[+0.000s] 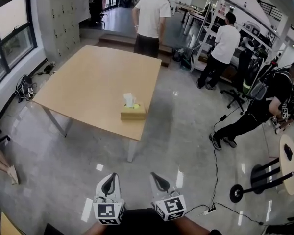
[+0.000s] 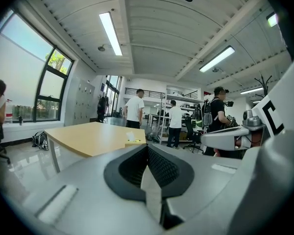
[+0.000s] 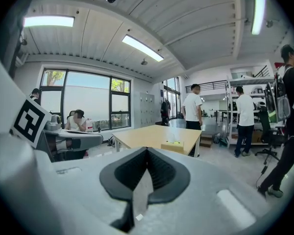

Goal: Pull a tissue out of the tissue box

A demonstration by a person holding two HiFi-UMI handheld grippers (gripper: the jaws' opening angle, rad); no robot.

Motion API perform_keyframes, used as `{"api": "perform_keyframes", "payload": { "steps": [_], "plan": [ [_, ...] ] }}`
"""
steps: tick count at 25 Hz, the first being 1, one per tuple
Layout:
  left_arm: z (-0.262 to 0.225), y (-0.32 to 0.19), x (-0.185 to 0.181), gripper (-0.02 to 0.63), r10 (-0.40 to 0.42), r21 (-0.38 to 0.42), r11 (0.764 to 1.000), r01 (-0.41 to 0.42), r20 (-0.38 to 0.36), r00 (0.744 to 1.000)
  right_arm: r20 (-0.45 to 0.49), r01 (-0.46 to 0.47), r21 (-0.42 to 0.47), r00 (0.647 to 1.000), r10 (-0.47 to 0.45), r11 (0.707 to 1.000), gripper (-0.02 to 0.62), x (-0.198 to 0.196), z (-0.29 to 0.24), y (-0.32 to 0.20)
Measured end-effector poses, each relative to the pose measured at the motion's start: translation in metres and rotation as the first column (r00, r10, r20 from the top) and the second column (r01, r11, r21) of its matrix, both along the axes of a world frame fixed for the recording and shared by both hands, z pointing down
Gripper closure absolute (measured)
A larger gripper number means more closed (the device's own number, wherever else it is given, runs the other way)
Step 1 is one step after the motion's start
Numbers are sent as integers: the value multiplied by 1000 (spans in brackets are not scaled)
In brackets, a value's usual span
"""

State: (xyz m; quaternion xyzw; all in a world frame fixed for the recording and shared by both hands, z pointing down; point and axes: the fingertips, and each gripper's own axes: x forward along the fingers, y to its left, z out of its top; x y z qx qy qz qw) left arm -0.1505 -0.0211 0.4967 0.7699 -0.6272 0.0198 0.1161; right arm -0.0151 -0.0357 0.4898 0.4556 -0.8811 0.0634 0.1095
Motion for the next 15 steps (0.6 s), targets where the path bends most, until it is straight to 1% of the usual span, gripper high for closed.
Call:
{"api": "perform_keyframes", "payload": {
  "steps": [4, 8, 11, 15],
  "plan": [
    [1, -9, -30, 588, -4, 14, 1000, 4, 15, 1000, 10, -7, 22, 1000, 7, 1000, 603, -26, 0, -12],
    [-5, -13, -54, 588, -13, 32, 999, 12, 30, 999, 12, -26, 33, 1000, 25, 999, 603, -40, -1, -23],
    [-8, -18, -66, 588, -25, 36, 999, 24, 34, 999, 11, -23, 38, 1000, 23, 999, 603, -49, -5, -31],
    [-8, -26, -74, 588, -35, 30, 999, 34, 18, 999, 0, -2, 34, 1000, 2, 999, 604, -60, -7, -36]
  ]
}}
